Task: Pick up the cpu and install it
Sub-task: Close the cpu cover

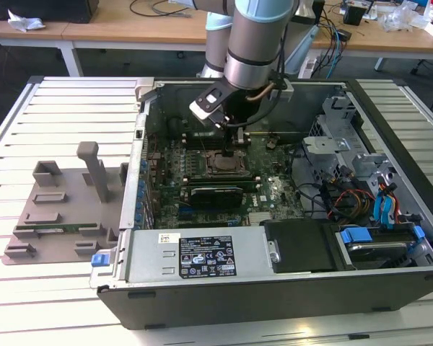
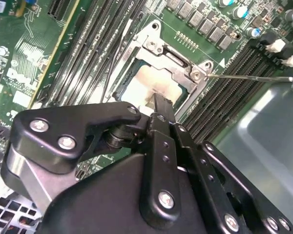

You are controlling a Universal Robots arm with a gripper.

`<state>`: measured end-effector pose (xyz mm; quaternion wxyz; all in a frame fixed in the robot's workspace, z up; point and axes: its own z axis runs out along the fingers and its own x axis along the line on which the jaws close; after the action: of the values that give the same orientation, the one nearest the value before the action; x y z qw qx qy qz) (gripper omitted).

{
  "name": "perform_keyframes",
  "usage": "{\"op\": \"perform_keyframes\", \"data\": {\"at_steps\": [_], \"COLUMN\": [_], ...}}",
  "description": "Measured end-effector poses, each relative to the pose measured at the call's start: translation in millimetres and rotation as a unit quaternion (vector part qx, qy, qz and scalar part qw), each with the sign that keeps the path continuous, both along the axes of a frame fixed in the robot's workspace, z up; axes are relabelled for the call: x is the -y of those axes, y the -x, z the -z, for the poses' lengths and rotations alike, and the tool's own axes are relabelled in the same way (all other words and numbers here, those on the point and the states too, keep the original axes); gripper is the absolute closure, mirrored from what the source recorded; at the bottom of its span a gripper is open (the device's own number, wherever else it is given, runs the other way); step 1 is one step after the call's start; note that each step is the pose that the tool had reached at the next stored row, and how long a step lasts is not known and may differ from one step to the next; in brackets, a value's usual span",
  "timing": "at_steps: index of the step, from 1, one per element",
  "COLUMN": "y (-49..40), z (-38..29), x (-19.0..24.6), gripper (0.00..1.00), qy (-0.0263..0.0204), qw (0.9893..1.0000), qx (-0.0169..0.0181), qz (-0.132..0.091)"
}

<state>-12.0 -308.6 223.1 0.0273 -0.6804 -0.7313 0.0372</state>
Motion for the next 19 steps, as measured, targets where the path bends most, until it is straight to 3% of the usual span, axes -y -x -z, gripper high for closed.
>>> {"op": "perform_keyframes", "data": {"at_steps": [10,19], "y": [0.6,0.6], "z": [-18.6,-19.8], "x": [0.0,0.0], "gripper": [0.89,0.89], "qy": [0.0,0.0], "qw": [1.0,1.0], "qx": [0.0006,0.0006], "qz": [0.0,0.0]}}
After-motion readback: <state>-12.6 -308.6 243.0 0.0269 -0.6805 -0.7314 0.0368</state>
